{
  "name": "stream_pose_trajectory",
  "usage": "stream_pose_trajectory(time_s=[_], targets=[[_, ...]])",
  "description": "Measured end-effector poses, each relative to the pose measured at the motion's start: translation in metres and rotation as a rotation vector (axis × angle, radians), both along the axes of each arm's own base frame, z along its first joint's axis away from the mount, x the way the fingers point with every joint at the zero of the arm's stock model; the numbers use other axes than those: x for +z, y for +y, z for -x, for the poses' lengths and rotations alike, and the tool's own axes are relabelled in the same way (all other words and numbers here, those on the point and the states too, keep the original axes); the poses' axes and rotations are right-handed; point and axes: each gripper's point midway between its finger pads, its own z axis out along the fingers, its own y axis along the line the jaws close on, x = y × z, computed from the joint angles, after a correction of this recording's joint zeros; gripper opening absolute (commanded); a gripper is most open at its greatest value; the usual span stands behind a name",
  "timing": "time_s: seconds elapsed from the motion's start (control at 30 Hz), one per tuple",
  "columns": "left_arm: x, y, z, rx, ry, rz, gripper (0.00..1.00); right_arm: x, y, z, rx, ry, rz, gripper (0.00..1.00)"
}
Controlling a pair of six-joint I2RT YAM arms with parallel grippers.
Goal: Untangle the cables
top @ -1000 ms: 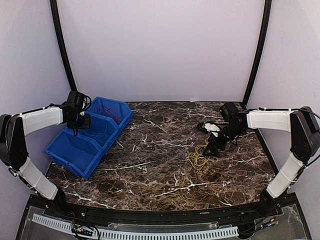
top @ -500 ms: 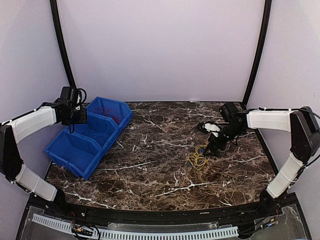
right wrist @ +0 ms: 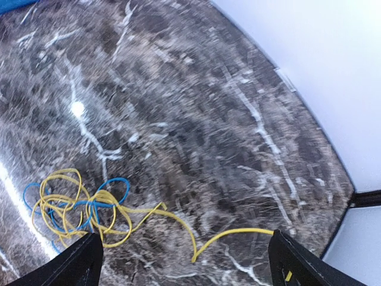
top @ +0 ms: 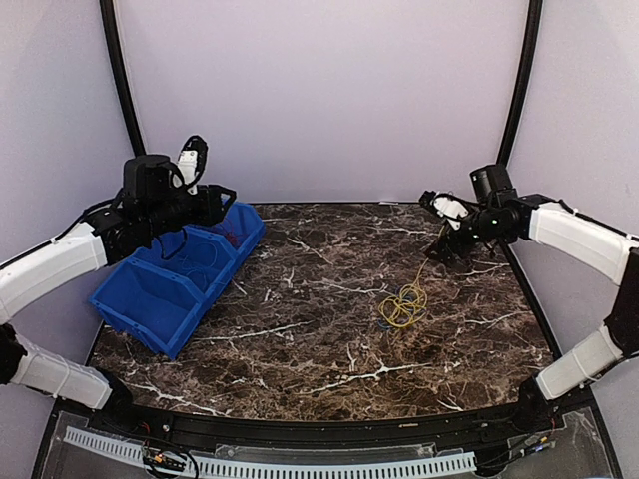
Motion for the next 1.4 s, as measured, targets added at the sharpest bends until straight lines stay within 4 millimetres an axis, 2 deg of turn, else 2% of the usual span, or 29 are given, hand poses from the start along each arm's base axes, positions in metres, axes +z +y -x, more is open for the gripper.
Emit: stream_pose_trajectory(time_s=[0.1, 0.13, 0.17, 0.2, 0.27, 0.33, 0.43, 0.53, 0.6, 0.7, 0.83, 0.97, 1.03, 1.1, 1.2, 1.27, 1.4], targets=[[-0.007, -0.049, 0.009, -0.126, -0.005, 0.02, 0.44, 0.04, -0.014, -0.009, -0.078, -0.139, -0.045, 0.99], [-0.013, -0.065, 0.013, -0.167, 0.004, 0.021, 0.44, 0.048, -0.018, -0.01, -0.095, -0.165, -0.055, 0.99], [-0.022, -0.076, 0.012, -0.193, 0.016, 0.019, 0.43, 0.055, -0.021, -0.01, -0.104, -0.187, -0.066, 0.96], [-0.033, -0.101, 0.023, -0.26, 0.034, 0.013, 0.43, 0.059, -0.023, -0.009, -0.109, -0.195, -0.075, 0.94], [-0.063, -0.14, 0.036, -0.356, 0.088, -0.016, 0.42, 0.056, -0.018, -0.004, -0.074, -0.175, -0.092, 0.93], [-0.093, -0.174, 0.051, -0.438, 0.14, -0.057, 0.41, 0.037, -0.009, 0.008, -0.007, -0.082, -0.096, 0.93], [-0.132, -0.223, 0.077, -0.554, 0.201, -0.114, 0.38, -0.006, -0.005, 0.029, 0.064, 0.098, -0.062, 0.92], [-0.153, -0.259, 0.095, -0.63, 0.236, -0.13, 0.35, -0.047, -0.013, 0.055, 0.084, 0.252, 0.002, 0.93], [-0.157, -0.272, 0.099, -0.648, 0.246, -0.12, 0.35, -0.068, -0.023, 0.075, 0.084, 0.33, 0.051, 0.94], [-0.156, -0.28, 0.092, -0.639, 0.246, -0.086, 0.38, -0.083, -0.036, 0.094, 0.077, 0.375, 0.112, 0.98], [-0.147, -0.293, 0.08, -0.625, 0.243, -0.03, 0.45, -0.085, -0.063, 0.099, 0.012, 0.309, 0.231, 0.99], [-0.148, -0.305, 0.07, -0.608, 0.256, 0.015, 0.45, -0.076, -0.08, 0.097, -0.042, 0.276, 0.271, 0.98], [-0.154, -0.308, 0.07, -0.603, 0.277, 0.029, 0.43, -0.061, -0.074, 0.098, -0.03, 0.311, 0.2, 0.95], [-0.16, -0.31, 0.07, -0.61, 0.294, 0.045, 0.42, -0.03, -0.055, 0.096, 0.028, 0.341, 0.062, 0.93], [-0.159, -0.319, 0.075, -0.656, 0.294, 0.087, 0.45, 0.004, -0.028, 0.096, 0.132, 0.343, -0.086, 0.92], [-0.151, -0.324, 0.078, -0.692, 0.273, 0.129, 0.49, 0.012, -0.017, 0.103, 0.171, 0.365, -0.155, 0.9], [-0.131, -0.332, 0.085, -0.766, 0.193, 0.239, 0.53, 0.014, -0.001, 0.118, 0.221, 0.474, -0.27, 0.89]])
